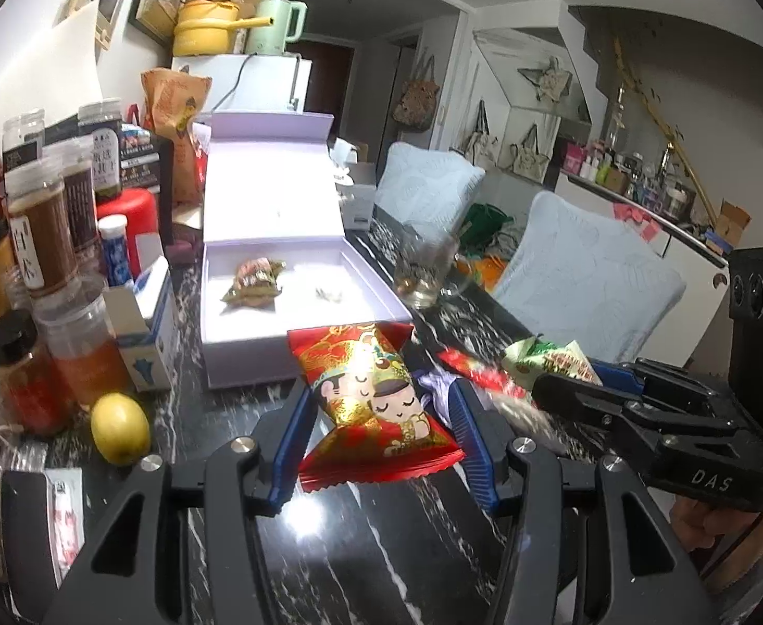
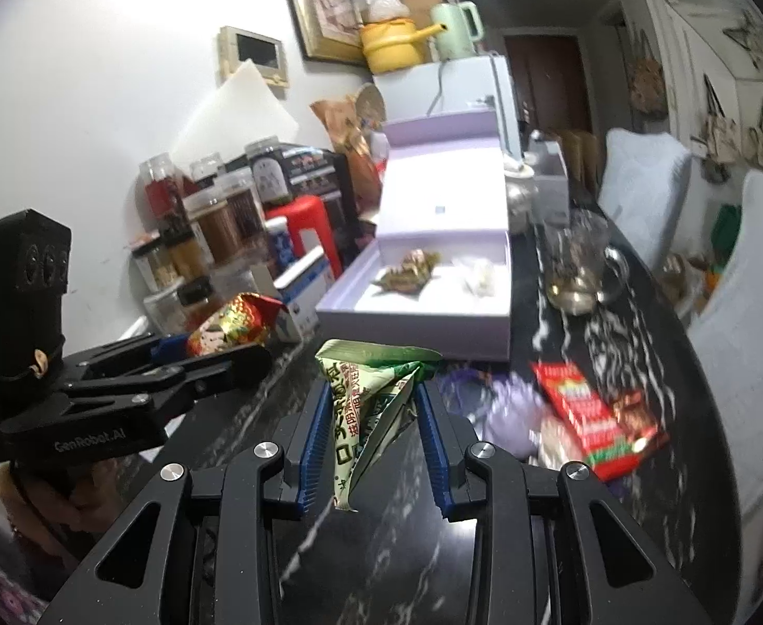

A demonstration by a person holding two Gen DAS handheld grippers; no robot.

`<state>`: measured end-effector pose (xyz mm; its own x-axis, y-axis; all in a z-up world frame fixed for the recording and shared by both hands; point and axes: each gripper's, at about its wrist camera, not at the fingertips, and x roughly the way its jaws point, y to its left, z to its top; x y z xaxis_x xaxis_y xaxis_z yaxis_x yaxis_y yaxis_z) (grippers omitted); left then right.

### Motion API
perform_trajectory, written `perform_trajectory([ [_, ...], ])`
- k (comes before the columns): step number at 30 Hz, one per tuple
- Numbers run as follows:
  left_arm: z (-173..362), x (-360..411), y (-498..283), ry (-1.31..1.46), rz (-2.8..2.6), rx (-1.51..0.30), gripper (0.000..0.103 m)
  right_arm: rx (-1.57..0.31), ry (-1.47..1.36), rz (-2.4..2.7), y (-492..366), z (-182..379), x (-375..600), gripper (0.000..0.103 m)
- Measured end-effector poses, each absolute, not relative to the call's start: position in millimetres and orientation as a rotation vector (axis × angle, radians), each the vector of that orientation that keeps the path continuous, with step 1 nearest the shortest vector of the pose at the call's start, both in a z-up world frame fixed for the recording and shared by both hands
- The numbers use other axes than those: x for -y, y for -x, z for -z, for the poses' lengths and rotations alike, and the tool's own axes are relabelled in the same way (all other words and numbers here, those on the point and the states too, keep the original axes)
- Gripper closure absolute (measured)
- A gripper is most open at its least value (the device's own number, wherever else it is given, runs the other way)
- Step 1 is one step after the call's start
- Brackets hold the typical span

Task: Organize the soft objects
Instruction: 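Carry the red packet and green packet with both tools into the lavender box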

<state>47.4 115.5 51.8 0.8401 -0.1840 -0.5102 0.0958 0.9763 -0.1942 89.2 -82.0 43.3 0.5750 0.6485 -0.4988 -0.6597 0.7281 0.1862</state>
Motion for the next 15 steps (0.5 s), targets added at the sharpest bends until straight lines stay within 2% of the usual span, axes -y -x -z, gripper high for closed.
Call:
perform_trajectory([
  [15, -101.0, -146.6, -94.2, 0.158, 0.097, -0.416, 0.051, -0.449, 0.045, -0.839, -141.4, -105.3, 53.8, 0.07],
])
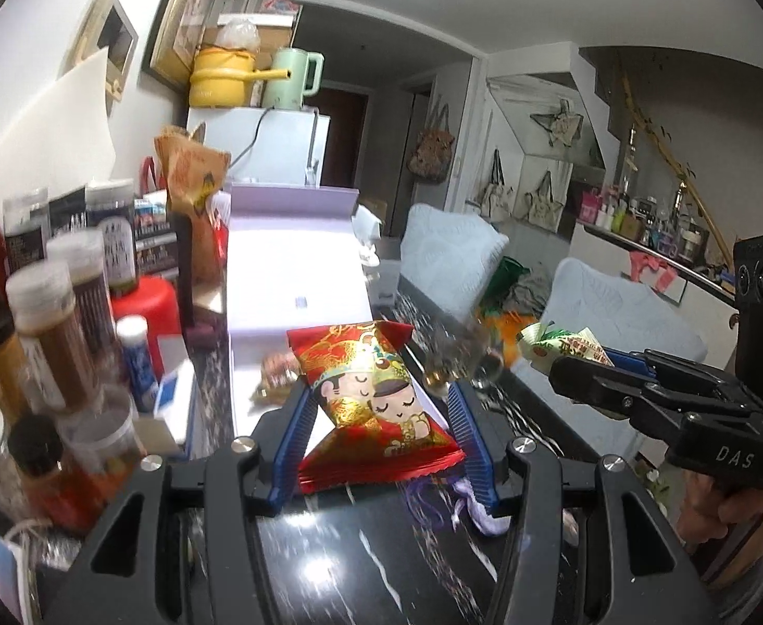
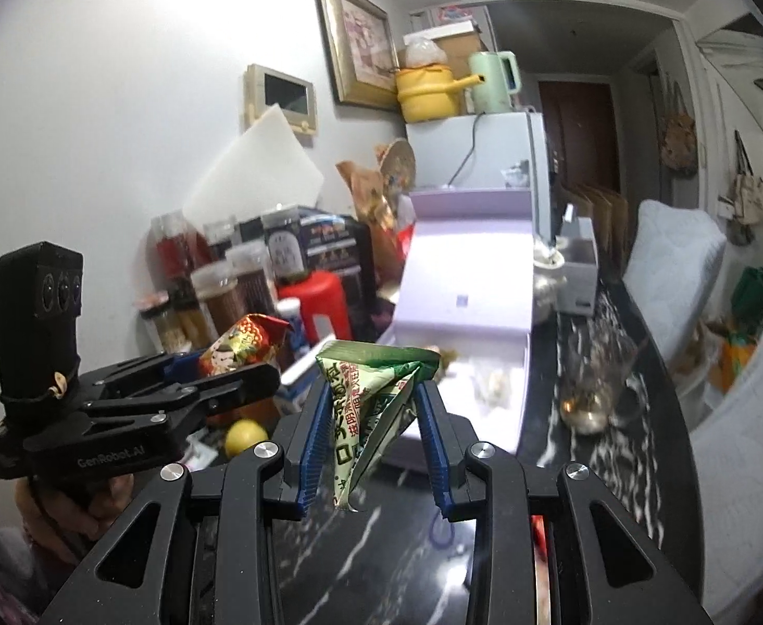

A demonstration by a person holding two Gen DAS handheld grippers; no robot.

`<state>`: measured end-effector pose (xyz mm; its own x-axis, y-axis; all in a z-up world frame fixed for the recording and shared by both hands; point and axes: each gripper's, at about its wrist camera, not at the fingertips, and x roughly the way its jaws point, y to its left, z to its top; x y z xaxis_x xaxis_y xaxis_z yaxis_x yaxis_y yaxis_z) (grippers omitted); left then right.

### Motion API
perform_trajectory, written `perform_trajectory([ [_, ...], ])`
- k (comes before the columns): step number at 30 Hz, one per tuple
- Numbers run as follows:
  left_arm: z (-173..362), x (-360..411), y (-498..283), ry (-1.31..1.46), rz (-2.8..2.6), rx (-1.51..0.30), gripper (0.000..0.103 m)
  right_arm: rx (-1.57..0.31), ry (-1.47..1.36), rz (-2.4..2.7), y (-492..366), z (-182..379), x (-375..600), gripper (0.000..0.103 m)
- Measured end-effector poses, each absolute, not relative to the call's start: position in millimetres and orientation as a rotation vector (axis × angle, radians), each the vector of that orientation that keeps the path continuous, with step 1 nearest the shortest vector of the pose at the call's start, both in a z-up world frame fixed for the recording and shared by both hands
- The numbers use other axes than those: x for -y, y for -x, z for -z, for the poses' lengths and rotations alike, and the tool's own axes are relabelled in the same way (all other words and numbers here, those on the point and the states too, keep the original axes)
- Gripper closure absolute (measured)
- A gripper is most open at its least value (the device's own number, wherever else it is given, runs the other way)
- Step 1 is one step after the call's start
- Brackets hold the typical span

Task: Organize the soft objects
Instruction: 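Carry the red packet and green packet with both tools into the lavender box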

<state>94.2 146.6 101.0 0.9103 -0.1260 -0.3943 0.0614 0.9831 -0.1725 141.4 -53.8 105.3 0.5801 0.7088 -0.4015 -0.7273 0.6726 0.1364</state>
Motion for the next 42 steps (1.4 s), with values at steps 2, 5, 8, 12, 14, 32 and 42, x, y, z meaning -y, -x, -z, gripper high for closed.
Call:
perform_trajectory([
  [2, -108.3, -150.7, -104.0, 0.151, 0.088, -0.398, 0.051, -0.432, 0.043, -0.842, -150.8, -113.0, 50.8, 0.07],
  [5, -116.9, -153.6, -115.8, 0.142, 0.074, -0.375, 0.051, -0.404, 0.05, -0.837, -163.2, -123.4, 44.7, 0.07],
  [8, -124.7, -158.1, -129.4, 0.135, 0.061, -0.353, 0.051, -0.38, 0.075, -0.834, -176.3, -131.6, 35.5, 0.07],
  [12, -133.5, -164.7, -148.6, 0.128, 0.041, -0.324, 0.051, -0.36, 0.077, -0.843, -192.7, -140.2, 26.9, 0.07],
  [14, -137.0, -168.9, -158.5, 0.13, 0.039, -0.311, 0.051, -0.352, 0.074, -0.848, -201.7, -144.5, 21.8, 0.07],
  [32, -131.3, -199.6, -237.1, 0.143, -0.007, -0.32, 0.051, -0.391, 0.023, -0.819, -275.4, -140.5, -20.1, 0.07],
  [42, -110.2, -207.5, -260.2, 0.131, -0.05, -0.383, 0.051, -0.46, 0.015, -0.797, -307.9, -112.8, -31.6, 0.07],
])
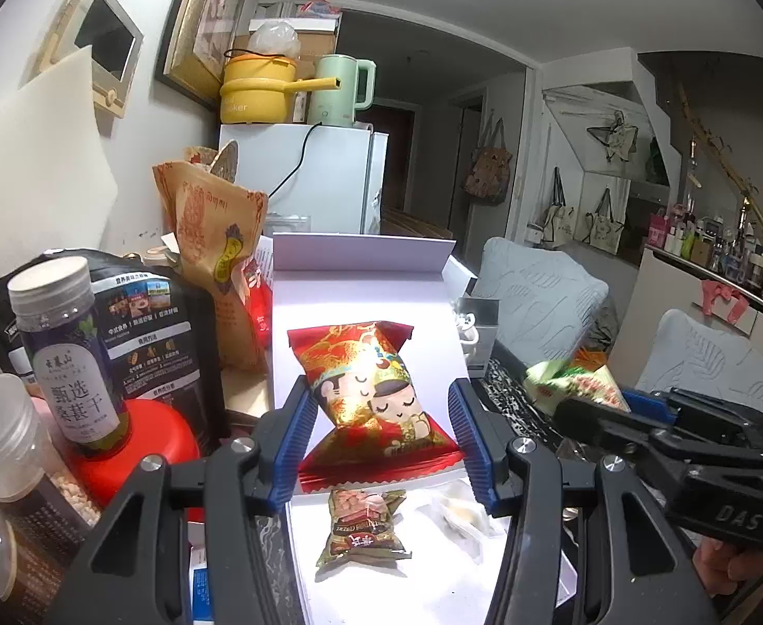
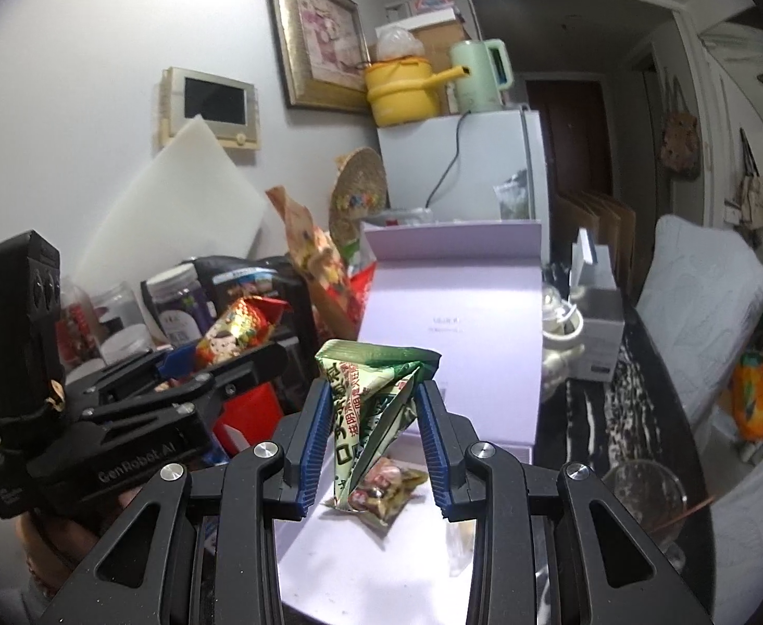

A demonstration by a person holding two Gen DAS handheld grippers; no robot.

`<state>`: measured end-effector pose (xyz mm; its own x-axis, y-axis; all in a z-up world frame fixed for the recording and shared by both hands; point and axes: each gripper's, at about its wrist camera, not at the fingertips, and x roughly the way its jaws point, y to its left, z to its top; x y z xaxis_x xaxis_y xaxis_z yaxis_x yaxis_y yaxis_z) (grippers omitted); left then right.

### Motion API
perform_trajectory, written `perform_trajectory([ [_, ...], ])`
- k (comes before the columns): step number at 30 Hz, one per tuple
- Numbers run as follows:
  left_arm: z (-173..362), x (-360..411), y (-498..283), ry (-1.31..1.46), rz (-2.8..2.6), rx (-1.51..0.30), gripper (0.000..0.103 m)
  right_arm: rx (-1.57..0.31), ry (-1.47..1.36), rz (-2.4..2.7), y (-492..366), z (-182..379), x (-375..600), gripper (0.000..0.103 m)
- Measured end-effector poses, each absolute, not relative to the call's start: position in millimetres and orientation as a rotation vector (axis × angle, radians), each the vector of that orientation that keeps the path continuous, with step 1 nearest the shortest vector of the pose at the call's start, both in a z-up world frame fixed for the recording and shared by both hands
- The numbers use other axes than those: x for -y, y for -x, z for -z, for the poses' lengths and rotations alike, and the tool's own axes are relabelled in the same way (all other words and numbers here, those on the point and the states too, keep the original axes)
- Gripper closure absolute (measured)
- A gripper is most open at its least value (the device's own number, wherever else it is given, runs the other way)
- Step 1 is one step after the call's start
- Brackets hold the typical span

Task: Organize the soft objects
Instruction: 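Carry the red packet and green packet with both tools into the lavender box, then open the left tool over the box while the right tool releases the green packet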

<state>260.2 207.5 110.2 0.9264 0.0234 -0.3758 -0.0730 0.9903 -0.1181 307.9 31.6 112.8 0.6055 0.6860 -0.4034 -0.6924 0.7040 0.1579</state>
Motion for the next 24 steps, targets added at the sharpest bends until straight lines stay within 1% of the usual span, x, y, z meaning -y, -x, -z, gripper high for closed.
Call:
perform_trajectory([
  [10, -86.5, -208.7, -286.3, 0.128, -0.057, -0.466, 0.051, -0.567, 0.019, -0.749, -342.9, -84.9, -36.7, 0.07],
  [24, -52.7, -203.0, -314.7, 0.113, -0.069, -0.607, 0.051, -0.677, 0.043, -0.728, -364.1, -55.4, -49.7, 0.07],
])
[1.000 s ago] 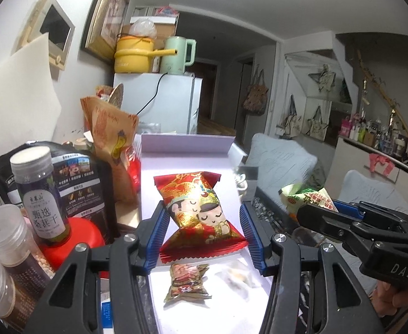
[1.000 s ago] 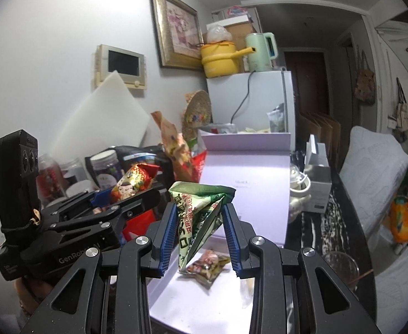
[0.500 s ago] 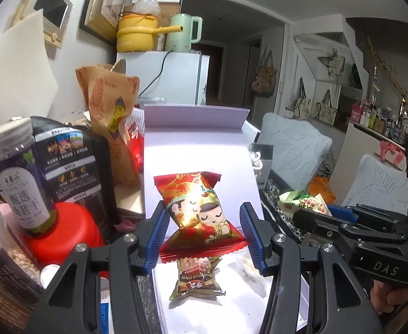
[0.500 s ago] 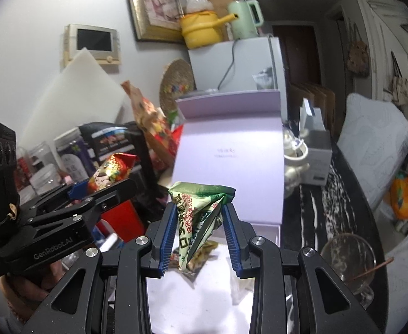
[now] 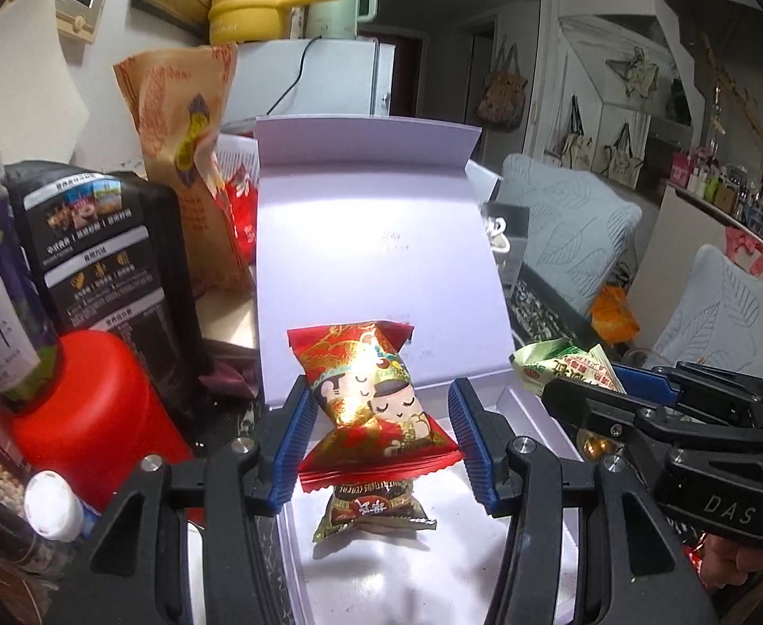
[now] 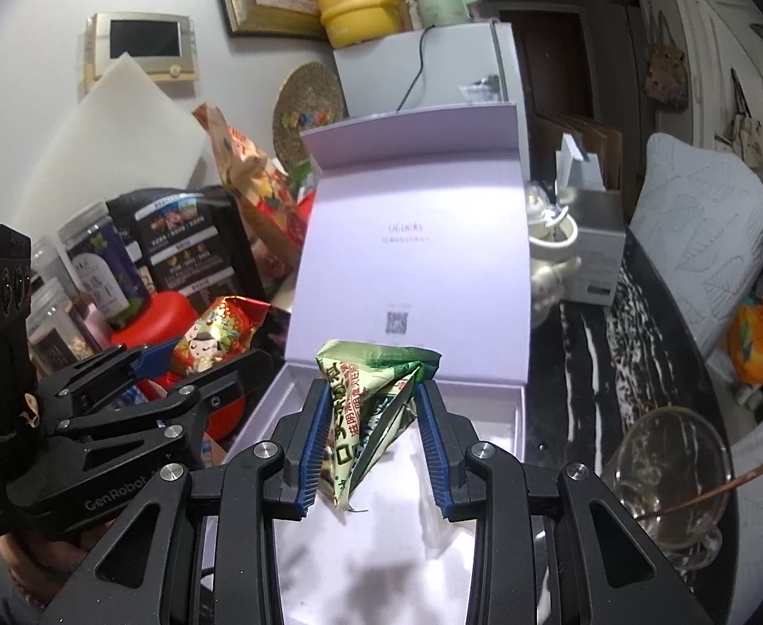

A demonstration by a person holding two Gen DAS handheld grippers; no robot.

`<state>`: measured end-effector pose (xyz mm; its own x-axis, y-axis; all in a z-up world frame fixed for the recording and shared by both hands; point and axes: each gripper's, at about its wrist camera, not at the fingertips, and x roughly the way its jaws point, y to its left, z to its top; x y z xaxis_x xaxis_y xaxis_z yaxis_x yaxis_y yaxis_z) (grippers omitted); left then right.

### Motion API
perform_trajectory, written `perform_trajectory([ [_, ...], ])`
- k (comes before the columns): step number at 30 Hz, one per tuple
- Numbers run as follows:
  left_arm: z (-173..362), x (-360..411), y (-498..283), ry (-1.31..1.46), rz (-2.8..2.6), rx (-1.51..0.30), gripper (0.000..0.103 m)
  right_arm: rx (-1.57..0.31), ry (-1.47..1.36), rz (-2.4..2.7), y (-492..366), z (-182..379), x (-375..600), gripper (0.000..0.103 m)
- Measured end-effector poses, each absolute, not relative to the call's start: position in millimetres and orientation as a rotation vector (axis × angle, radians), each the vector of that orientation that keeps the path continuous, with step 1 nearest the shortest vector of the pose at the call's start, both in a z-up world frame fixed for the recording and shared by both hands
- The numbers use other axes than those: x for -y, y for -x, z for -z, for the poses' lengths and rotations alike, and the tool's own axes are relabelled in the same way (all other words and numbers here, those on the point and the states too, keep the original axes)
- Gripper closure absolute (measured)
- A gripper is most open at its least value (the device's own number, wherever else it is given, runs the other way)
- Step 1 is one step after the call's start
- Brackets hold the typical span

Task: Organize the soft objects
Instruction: 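Open the left tool over the box while the right tool releases the green packet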

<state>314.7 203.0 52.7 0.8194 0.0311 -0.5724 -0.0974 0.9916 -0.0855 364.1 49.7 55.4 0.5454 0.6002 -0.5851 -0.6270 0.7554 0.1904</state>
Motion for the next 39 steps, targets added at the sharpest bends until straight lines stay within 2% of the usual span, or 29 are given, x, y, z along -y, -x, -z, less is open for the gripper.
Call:
perform_trajectory([
  [39, 32.3, -217.8, -366.0, 0.193, -0.056, -0.946, 0.051, -0.897, 0.092, -0.61, -411.1, 21.1, -65.2, 0.069],
])
